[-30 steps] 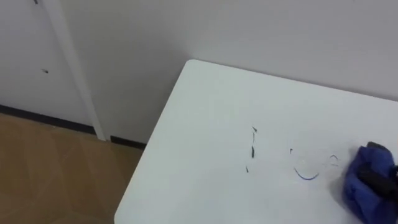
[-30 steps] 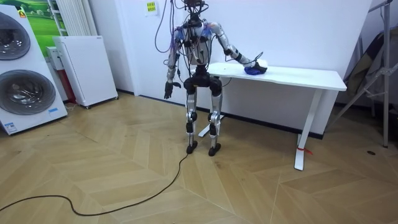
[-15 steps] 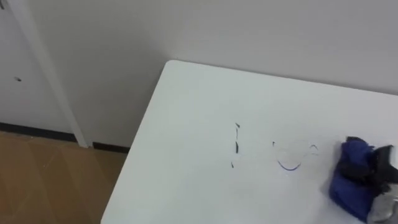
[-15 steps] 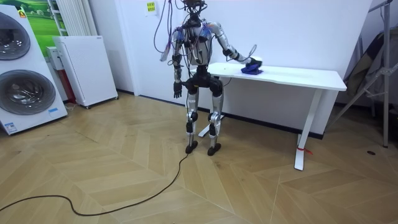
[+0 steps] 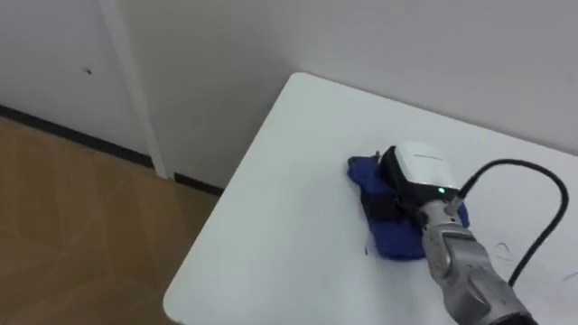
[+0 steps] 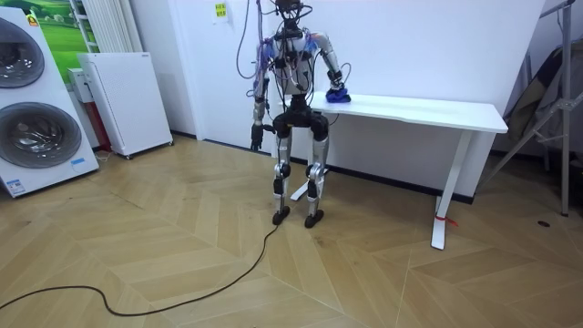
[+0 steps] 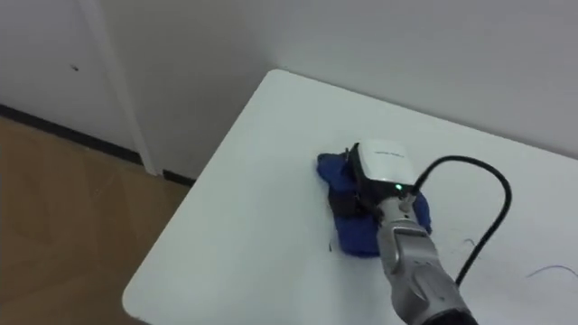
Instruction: Wipe table
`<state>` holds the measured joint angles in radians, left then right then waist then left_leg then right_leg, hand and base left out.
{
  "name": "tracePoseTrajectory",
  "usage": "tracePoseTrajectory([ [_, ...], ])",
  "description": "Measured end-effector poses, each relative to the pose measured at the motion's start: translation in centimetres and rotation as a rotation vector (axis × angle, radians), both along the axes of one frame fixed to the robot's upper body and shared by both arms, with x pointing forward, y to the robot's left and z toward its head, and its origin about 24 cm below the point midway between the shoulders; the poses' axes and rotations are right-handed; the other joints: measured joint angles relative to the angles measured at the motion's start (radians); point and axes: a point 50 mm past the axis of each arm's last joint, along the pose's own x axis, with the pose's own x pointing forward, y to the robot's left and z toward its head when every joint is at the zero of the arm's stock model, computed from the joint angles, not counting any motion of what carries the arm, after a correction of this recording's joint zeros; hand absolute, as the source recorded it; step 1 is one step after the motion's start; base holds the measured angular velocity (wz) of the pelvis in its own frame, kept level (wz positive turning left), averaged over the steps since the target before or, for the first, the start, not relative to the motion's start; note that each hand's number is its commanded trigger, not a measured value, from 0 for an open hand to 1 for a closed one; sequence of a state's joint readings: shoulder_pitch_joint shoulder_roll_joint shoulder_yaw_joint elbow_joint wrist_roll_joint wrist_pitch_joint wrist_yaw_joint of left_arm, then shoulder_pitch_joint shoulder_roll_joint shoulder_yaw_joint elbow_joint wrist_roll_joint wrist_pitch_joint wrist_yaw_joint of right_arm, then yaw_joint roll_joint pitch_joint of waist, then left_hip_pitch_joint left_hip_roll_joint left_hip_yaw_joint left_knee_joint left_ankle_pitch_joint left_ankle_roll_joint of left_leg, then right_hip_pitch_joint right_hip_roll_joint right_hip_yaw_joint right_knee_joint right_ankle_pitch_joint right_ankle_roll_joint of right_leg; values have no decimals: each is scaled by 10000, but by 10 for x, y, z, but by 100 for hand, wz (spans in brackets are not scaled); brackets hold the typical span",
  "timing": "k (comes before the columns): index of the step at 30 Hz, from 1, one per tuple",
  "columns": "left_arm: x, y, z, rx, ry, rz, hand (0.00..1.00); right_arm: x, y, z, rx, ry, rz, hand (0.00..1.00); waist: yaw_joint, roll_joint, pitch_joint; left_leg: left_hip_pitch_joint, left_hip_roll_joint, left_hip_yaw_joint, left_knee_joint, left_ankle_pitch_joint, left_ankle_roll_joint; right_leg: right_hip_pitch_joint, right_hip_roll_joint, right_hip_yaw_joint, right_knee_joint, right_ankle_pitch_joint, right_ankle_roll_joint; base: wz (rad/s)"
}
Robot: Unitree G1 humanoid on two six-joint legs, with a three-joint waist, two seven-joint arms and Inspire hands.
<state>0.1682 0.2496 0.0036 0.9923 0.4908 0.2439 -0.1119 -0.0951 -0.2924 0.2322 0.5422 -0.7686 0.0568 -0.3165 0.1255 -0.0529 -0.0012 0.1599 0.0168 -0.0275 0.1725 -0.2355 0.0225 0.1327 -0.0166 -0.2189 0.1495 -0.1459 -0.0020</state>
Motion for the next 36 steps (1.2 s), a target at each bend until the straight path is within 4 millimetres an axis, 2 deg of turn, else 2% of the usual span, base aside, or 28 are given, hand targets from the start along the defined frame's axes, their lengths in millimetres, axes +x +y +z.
tracePoseTrajectory([
  [3,-3,12,4,365,-78,332,0,-25,-39,-12,751,-55,-2056,100,-34,50,-42,201,-108,305,-28,33,57,288,-167,177,2,-87,142,30],
  [5,-9,20,6,623,0,617,0,-36,-61,-18,1226,-100,-3503,100,-180,99,-79,241,-162,326,-33,35,66,387,-227,232,3,-87,145,20],
  [7,-12,28,9,841,-22,1000,0,-51,-87,-23,1840,-100,-5292,100,-415,118,-151,249,-164,520,-80,45,132,432,-283,236,42,-86,150,25],
  [10,-13,30,10,970,-34,1220,0,-59,-99,-25,1944,-56,-5985,100,-497,153,-173,239,-163,550,-75,39,166,478,-297,155,30,-68,180,-6],
  [14,-6,19,6,730,-17,671,0,-52,-90,-26,1813,70,-5676,100,-536,239,-212,363,-118,663,-69,34,162,564,-243,265,22,-74,193,-11],
  [17,10,4,3,515,-174,59,0,-32,-66,-24,1716,130,-5049,100,-195,270,-202,400,-21,783,-73,-15,77,501,-74,660,26,-71,186,-49],
  [20,27,-14,-1,232,-312,-267,0,-12,-26,-16,1047,400,-3166,100,125,313,-183,408,91,708,-52,-75,-28,275,174,663,41,76,-53,-65],
  [22,39,-23,-1,46,-511,-383,0,-1,22,-7,685,467,-1131,100,166,308,-163,381,209,517,-2,-145,-146,163,373,651,42,144,-172,-40],
  [24,48,-30,-1,-119,-723,-562,0,2,47,-3,622,401,-168,100,164,301,-151,265,285,468,91,-186,-216,89,391,589,50,123,-268,1],
  [25,53,-36,-1,-222,-875,-724,0,4,55,-1,636,303,133,100,160,325,-91,229,284,422,94,-173,-237,73,382,503,72,90,-319,15],
  [29,49,-40,-2,-350,-1021,-570,0,5,46,1,991,13,-1,100,64,449,57,70,260,357,126,-164,-253,-95,361,465,154,7,-352,8],
  [32,30,-30,-4,-11,-704,-432,0,-5,33,-6,1456,-382,-323,100,-259,464,59,-6,177,209,229,-159,-247,-72,338,392,2,-19,-317,19],
  [35,11,-11,-1,526,-462,160,0,-25,-2,-14,1860,-912,-1900,100,-436,454,23,32,34,188,155,-93,-134,4,174,372,3,-128,-144,40],
  [36,4,-1,1,847,-357,442,0,-37,-23,-15,1778,-1111,-2810,100,-455,432,9,42,-37,192,128,-56,-74,59,93,360,3,-163,-86,42],
])
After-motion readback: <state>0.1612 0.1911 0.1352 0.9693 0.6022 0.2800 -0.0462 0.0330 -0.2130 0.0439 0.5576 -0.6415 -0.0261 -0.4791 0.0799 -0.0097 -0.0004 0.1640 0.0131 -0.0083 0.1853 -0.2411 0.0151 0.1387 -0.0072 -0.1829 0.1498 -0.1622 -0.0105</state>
